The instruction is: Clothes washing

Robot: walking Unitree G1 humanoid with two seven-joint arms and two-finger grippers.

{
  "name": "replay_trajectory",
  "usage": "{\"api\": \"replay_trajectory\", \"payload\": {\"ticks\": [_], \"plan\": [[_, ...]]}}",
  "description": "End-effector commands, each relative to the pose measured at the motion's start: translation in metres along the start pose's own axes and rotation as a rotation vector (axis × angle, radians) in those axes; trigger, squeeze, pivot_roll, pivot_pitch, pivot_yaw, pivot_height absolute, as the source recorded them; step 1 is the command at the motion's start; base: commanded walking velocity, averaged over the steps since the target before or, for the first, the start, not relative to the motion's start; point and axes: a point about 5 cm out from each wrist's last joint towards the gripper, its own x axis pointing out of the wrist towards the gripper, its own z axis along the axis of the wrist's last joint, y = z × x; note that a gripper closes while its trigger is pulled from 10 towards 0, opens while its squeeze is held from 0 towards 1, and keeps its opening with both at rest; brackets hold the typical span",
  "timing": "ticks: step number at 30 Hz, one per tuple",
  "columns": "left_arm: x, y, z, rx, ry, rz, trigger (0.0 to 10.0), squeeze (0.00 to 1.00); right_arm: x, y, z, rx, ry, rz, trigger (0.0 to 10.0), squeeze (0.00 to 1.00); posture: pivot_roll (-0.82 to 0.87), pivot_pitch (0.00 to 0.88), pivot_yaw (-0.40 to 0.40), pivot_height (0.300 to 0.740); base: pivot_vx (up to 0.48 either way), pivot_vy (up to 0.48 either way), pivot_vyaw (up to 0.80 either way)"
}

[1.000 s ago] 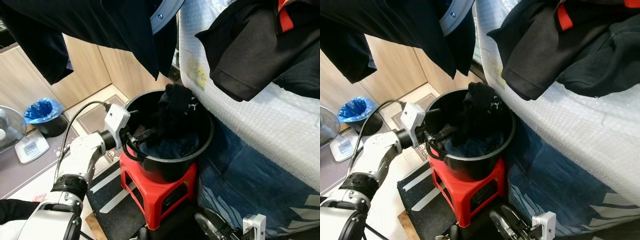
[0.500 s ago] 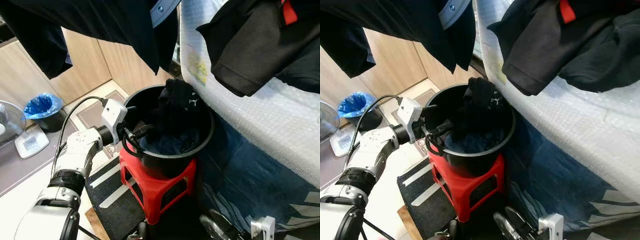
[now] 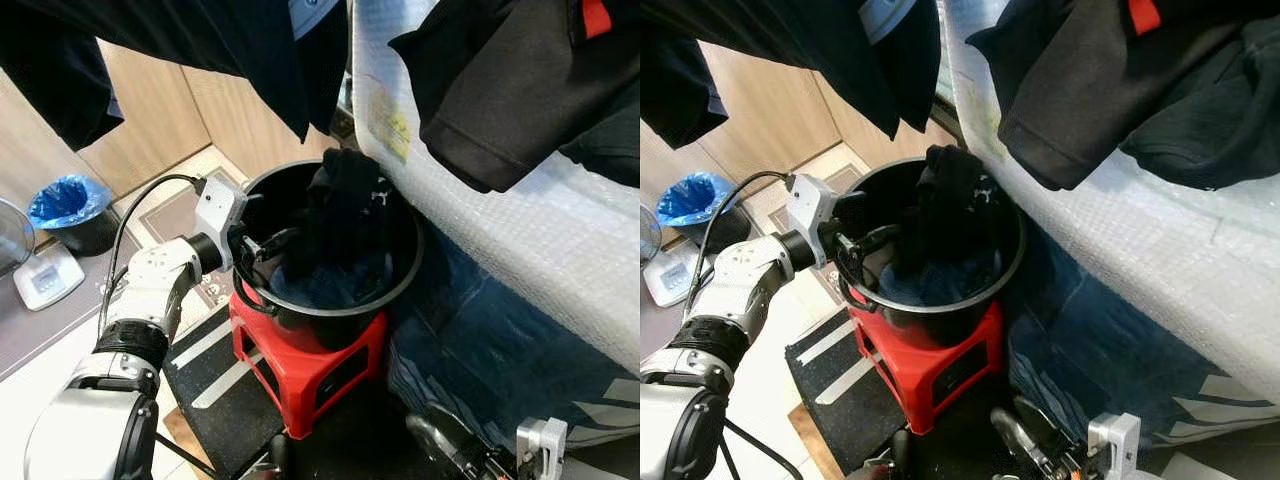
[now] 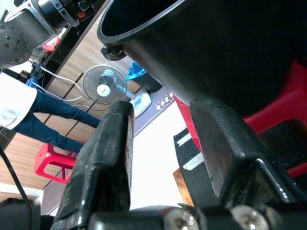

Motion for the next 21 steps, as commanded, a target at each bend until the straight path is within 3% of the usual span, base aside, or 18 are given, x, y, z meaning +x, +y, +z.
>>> {"api": "replay_trajectory", "payload": {"ticks": [1,17,18,19,21], "plan": [[-0.005,-0.001,-0.004,0.004,-0.003,-0.001,10.0,0.00,-0.003,0.001,-0.004,0.018,0.016,-0.016,10.0,0.00,-0.12,0.368,0.072,0.740,0.000,0.000,0.00],[-0.004,0.000,-0.004,0.005,-0.004,0.001,10.0,0.00,-0.003,0.002,-0.002,0.025,0.022,-0.020,10.0,0.00,-0.12,0.368,0.072,0.740,0.000,0.000,0.00],[-0.004,-0.003,-0.005,0.009,-0.017,0.001,10.0,0.00,-0.002,0.002,-0.002,0.022,0.018,-0.021,10.0,0.00,-0.12,0.353,0.078,0.740,0.000,0.000,0.00],[-0.003,-0.018,-0.005,0.032,-0.083,0.045,10.0,0.00,0.010,-0.012,-0.002,-0.012,-0.016,-0.069,10.0,0.00,-0.10,0.233,0.093,0.740,0.000,0.000,0.00],[-0.005,-0.037,-0.003,0.055,-0.174,0.109,10.0,0.00,0.027,-0.028,-0.002,-0.050,-0.053,-0.121,10.0,0.00,-0.09,0.221,0.095,0.740,0.000,0.000,0.00]]}}
